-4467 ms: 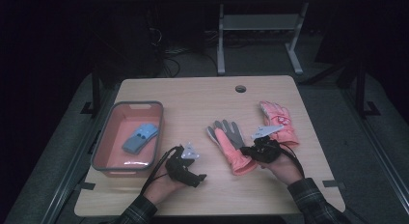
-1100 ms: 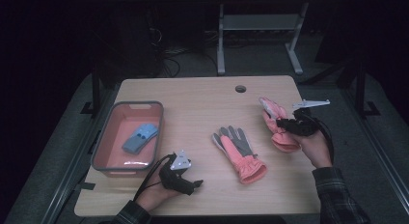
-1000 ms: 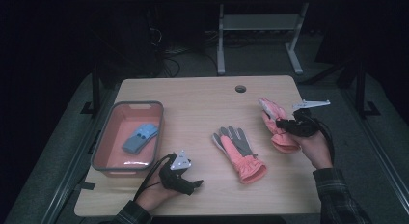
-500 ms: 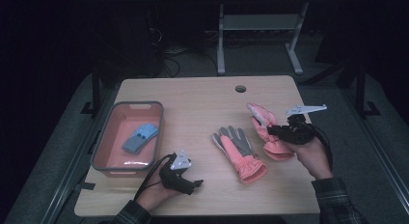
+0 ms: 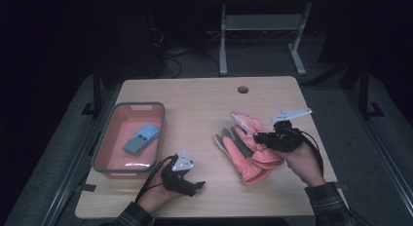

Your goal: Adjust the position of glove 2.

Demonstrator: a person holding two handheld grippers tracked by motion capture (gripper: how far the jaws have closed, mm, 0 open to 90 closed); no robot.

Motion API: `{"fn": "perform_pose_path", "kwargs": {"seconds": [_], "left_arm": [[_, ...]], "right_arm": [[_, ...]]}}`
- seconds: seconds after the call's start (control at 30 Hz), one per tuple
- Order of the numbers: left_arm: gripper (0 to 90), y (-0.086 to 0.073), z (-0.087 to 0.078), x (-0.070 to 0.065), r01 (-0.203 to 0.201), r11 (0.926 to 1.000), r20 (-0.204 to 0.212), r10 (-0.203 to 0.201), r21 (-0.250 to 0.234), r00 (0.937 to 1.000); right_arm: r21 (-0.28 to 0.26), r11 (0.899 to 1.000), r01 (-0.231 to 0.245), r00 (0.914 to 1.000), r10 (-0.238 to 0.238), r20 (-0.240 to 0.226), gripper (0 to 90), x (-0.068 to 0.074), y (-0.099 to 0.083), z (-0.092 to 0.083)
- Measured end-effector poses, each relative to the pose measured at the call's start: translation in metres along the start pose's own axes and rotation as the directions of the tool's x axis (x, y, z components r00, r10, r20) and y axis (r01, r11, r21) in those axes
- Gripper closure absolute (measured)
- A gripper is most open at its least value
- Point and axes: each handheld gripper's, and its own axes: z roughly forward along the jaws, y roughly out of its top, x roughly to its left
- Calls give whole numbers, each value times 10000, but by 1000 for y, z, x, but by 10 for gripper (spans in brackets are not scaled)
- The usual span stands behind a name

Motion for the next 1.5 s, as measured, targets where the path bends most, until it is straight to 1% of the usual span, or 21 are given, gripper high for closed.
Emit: {"fn": "perform_pose_path", "kwargs": {"seconds": [0.17, 0.3, 0.4, 0.5, 0.53, 0.57, 0.67, 0.8, 0.9, 0.93, 1.0, 1.07, 1.17, 1.23, 1.27, 1.3, 1.33, 1.37, 1.43, 1.47, 1.5], "left_arm": [[128, 0, 0, 0, 1, 10000, 1, -1, 3, 10000], [128, 0, 0, 0, -11, 10000, -6, 11, -5, 10000], [128, 0, 0, 0, -7, 10000, -6, 7, -4, 10000], [128, 0, 0, 0, -10, 10000, -5, 10, -3, 10000], [128, 0, 0, 0, -5, 10000, -4, 5, -6, 10000], [128, 0, 0, 0, -8, 10000, -5, 8, -4, 10000], [128, 0, 0, 0, -12, 10000, -7, 12, 2, 10000], [128, 0, 0, 0, -14, 10000, 8, 14, 19, 10000], [128, 0, 0, 0, 9, 10000, -11, -9, 27, 10000], [128, 0, 0, 0, 12, 10000, -20, -12, 38, 10000], [127, 0, 0, 0, 14, 10000, -27, -14, 48, 10000], [128, 0, 0, 0, 17, 10000, -29, -17, 50, 10000], [128, 0, 0, 0, 29, 10000, -30, -28, 71, 10000], [130, 3, 0, 0, 94, 9997, -102, -91, 244, 9999], [139, 3, 0, 0, 94, 9997, -102, -91, 244, 9999], [143, 6, 0, 0, 211, 9992, -251, -202, 346, 9995], [168, 6, 0, 0, 211, 9992, -251, -202, 346, 9995], [168, 7, 0, 0, 184, 9992, -253, -174, 367, 9995], [262, 11, 1, 1, 278, 9990, -256, -269, 363, 9993], [351, 13, 1, 1, 354, 9988, -266, -345, 350, 9991], [412, 17, 1, 2, 435, 9985, -198, -429, 330, 9989]], "right_arm": [[166, 9998, 128, 9997, -124, -230, 828, 7, 2, 9], [633, 9977, 260, 9993, -242, -275, 822, 12, 1, 27], [769, 9967, 253, 9991, -227, -349, 816, 14, -1, 35], [819, 9964, 242, 9990, -211, -381, 807, 15, -1, 37], [779, 9967, 212, 9990, -181, -405, 778, 14, -1, 38], [779, 9967, 212, 9990, -181, -405, 778, 14, -1, 38], [712, 9973, 157, 9987, -122, -499, 702, 13, -1, 37], [479, 9984, 311, 9981, -285, -537, 536, 14, 0, 31], [257, 9987, 436, 9978, -422, -504, 514, 12, 1, 27], [163, 9994, 301, 9980, -291, -563, 507, 12, 1, 23], [6, 9994, 349, 9975, -348, -608, 493, 8, 1, 17], [-26, 9997, 251, 9977, -252, -629, 493, 7, 1, 15], [-239, 9995, 207, 9980, -221, -594, 524, 2, 1, 9], [-459, 9988, 181, 9981, -208, -585, 603, -7, -1, 1], [-459, 9988, 181, 9981, -208, -585, 603, -7, -1, 1], [-504, 9986, 155, 9983, -182, -547, 682, -13, -3, -4], [-464, 9989, 94, 9988, -115, -471, 715, -17, -5, -5], [-464, 9989, 94, 9988, -115, -471, 715, -17, -5, -5], [-406, 9991, -72, 9994, 58, -346, 786, -26, -9, -7], [-309, 9994, -169, 9997, 163, -188, 836, -35, -14, -8], [-270, 9994, -220, 9997, 217, -113, 854, -39, -17, -7]]}}
